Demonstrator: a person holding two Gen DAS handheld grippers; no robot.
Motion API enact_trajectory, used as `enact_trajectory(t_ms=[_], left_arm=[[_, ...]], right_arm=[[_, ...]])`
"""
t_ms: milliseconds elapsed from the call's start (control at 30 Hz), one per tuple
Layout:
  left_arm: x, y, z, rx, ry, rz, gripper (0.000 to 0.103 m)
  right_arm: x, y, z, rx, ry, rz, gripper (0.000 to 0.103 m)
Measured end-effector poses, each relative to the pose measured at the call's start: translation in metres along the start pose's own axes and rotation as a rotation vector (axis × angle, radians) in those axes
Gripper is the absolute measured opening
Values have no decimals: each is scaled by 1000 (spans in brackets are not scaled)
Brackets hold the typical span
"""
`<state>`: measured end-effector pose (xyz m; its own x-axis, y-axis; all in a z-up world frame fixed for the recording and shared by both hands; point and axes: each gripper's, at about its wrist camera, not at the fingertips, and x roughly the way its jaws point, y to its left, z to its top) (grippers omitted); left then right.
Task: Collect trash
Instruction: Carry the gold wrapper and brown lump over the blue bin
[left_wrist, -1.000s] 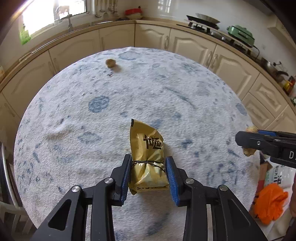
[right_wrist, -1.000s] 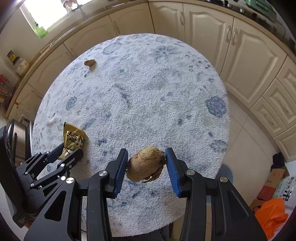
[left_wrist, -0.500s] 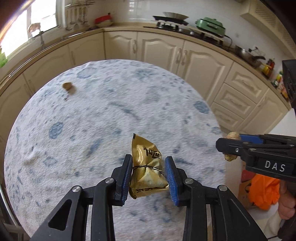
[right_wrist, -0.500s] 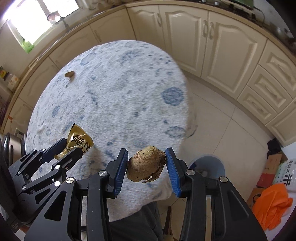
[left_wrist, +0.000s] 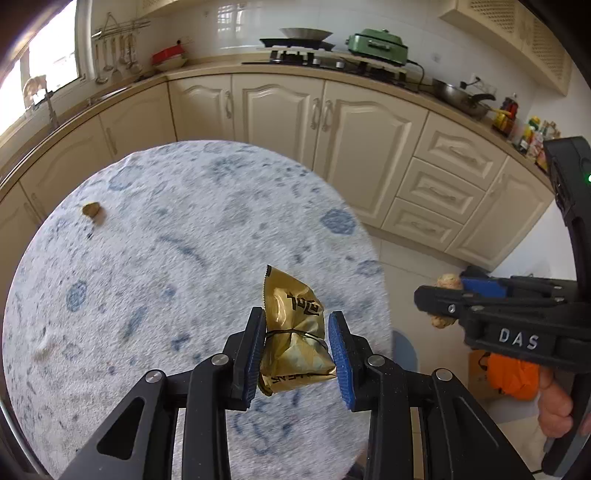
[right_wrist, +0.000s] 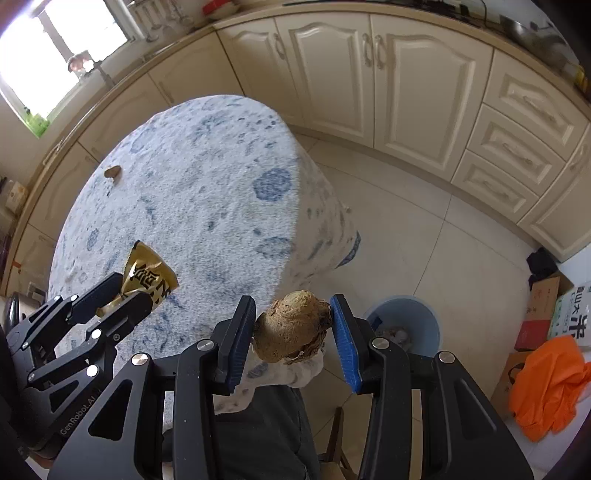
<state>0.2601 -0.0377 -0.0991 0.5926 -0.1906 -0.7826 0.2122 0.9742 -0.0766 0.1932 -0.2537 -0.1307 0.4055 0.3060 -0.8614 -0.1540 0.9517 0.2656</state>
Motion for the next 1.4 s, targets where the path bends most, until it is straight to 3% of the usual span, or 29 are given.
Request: enact_trajectory(t_ms=[267,567,1067,1400], left_arm=[[12,-48,11,96,16,-72,30],[56,-107,21,191,114,-157,30],[156,-182,34,296,294,-169,30],[227,-230,39,364,379,-164,30]], right_arm=[[-15,-40,-10,84,-25,-33,42],[-27,-100,-32,202,-32,-99,42],[-11,-191,-73,388,18,-142,42],[36,-233,-112,502,142,-136,42]])
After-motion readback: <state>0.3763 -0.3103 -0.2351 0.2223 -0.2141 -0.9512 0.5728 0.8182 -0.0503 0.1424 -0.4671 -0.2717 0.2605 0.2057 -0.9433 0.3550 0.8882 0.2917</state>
